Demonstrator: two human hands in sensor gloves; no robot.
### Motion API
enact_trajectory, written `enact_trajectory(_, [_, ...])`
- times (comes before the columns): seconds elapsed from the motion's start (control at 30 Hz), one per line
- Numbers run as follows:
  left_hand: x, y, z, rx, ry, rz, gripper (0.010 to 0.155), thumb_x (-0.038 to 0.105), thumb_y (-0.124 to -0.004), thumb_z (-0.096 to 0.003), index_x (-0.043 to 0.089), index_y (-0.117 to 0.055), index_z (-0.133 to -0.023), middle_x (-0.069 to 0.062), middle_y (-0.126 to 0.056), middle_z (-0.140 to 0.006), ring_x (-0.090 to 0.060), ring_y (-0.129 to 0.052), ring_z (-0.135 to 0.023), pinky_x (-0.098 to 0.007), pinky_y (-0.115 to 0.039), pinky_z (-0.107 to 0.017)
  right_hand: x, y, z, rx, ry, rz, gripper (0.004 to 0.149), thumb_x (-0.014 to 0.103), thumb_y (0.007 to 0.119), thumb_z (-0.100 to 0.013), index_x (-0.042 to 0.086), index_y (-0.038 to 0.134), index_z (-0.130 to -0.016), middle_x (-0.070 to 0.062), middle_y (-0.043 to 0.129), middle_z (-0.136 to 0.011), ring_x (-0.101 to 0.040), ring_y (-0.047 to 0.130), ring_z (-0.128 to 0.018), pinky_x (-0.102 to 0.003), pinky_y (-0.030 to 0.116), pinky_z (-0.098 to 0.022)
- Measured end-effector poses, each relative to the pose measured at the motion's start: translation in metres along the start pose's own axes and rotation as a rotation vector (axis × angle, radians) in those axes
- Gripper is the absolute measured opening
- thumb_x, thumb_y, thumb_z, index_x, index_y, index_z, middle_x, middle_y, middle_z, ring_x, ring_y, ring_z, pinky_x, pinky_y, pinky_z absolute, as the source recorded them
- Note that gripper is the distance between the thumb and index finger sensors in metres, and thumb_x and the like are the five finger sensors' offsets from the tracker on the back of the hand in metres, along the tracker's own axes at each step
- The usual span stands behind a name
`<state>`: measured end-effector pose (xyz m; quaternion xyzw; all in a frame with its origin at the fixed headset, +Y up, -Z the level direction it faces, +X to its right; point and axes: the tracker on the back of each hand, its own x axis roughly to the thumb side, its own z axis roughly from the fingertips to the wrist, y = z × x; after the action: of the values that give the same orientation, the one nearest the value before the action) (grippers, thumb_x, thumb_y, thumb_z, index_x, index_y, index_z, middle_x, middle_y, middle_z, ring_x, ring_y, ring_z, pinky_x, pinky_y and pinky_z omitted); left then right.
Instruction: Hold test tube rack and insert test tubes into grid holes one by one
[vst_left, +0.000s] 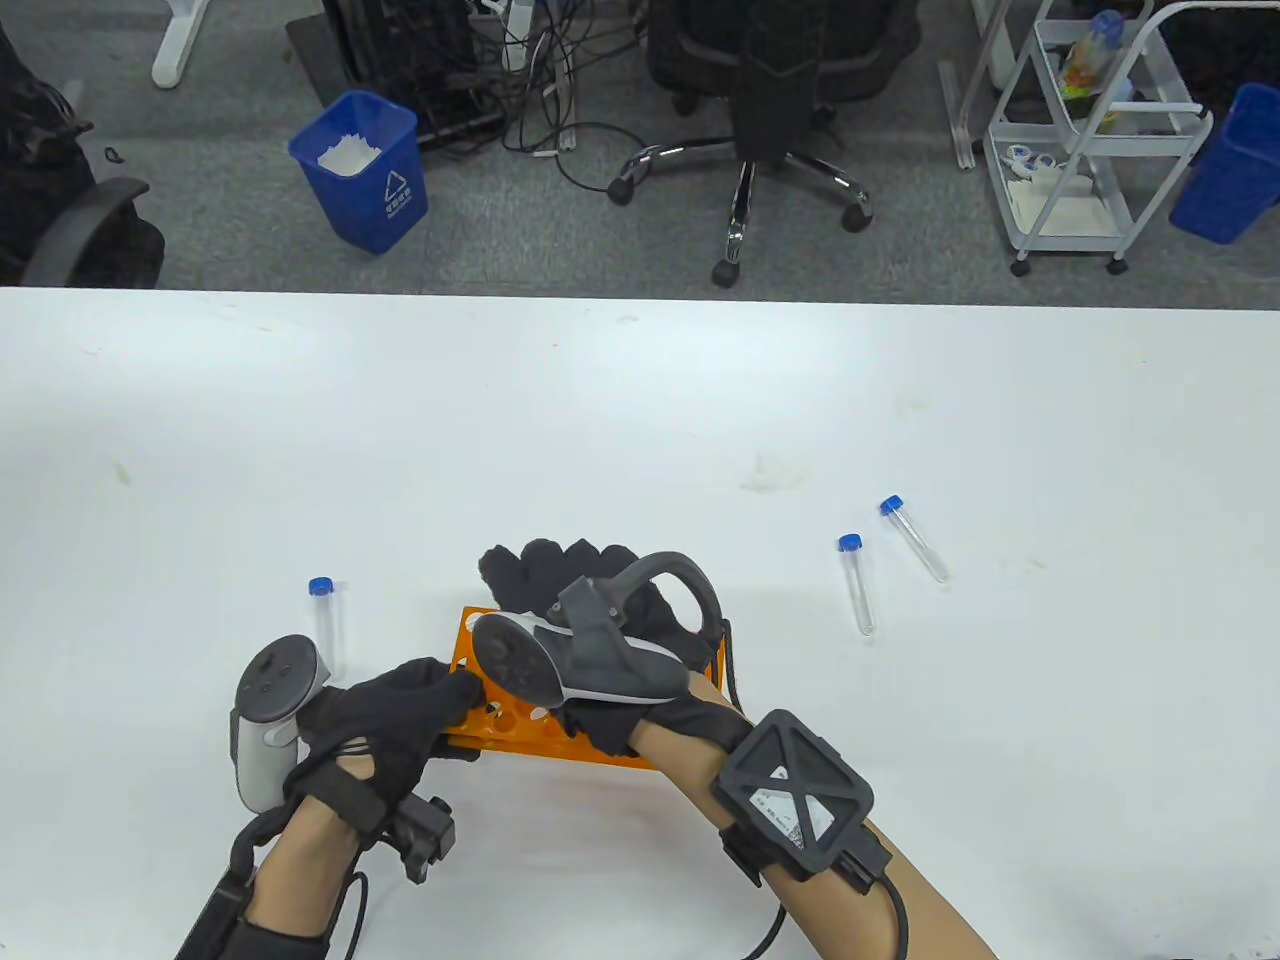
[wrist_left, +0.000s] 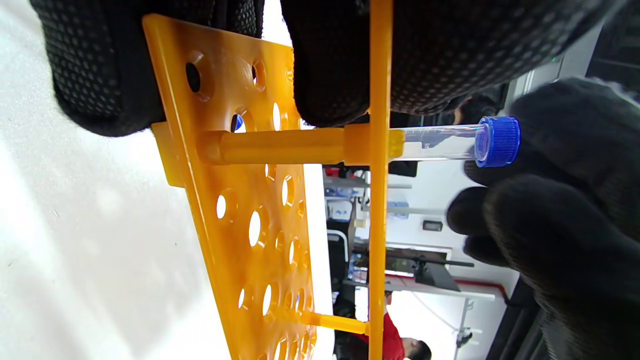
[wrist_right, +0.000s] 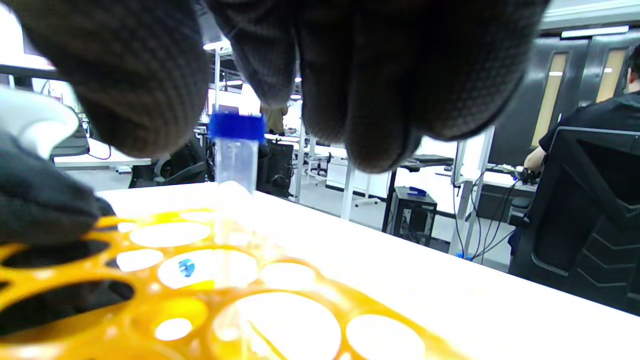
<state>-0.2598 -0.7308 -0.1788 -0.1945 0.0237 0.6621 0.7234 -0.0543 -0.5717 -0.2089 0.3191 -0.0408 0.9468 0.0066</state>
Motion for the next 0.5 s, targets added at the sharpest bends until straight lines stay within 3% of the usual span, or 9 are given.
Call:
enact_trajectory(0.13, [0.0, 0.0, 0.0, 0.007, 0.004, -0.002, 0.039, 0.047, -0.084, -0.0392, 0.016, -0.088, -0.064, -0.031, -0.064, -0.09, -0.044, -0.1, -0.062, -0.05, -0.092, -0.042, -0.023, -0.024, 0.008, -0.113, 0.07, -0.007, 0.068, 0.043, 0.083, -0.04, 0.018, 0.066, -0.1, -0.02, 0.078, -0.1, -0.042, 0.093, -0.074, -0.058, 0.083, -0.052])
enact_trajectory(0.27, [0.001, 0.001, 0.0, 0.007, 0.002, -0.006, 0.039, 0.047, -0.084, -0.0392, 0.017, -0.088, -0.064, -0.031, -0.064, -0.09, -0.044, -0.1, -0.062, -0.05, -0.092, -0.042, -0.068, -0.038, 0.018, -0.22, 0.213, 0.088, 0.062, 0.039, 0.081, -0.041, 0.02, 0.069, -0.099, -0.02, 0.078, -0.1, -0.042, 0.093, -0.075, -0.059, 0.082, -0.053])
enact_trajectory(0.37, [0.001, 0.001, 0.0, 0.011, 0.0, -0.01, 0.039, 0.047, -0.084, -0.0392, 0.017, -0.088, -0.064, -0.031, -0.064, -0.09, -0.044, -0.1, -0.062, -0.05, -0.092, -0.042, -0.119, -0.034, 0.025, -0.231, 0.359, 0.169, 0.06, 0.038, 0.081, -0.042, 0.02, 0.07, -0.097, -0.019, 0.079, -0.1, -0.042, 0.092, -0.076, -0.059, 0.082, -0.054])
enact_trajectory(0.5, [0.001, 0.003, 0.0, 0.019, -0.002, -0.007, 0.039, 0.047, -0.084, -0.0391, 0.017, -0.088, -0.064, -0.031, -0.064, -0.09, -0.044, -0.099, -0.062, -0.05, -0.092, -0.042, -0.189, -0.008, 0.028, -0.154, 0.517, 0.13, 0.057, 0.035, 0.083, -0.041, 0.02, 0.072, -0.096, -0.019, 0.079, -0.099, -0.042, 0.092, -0.077, -0.06, 0.081, -0.055])
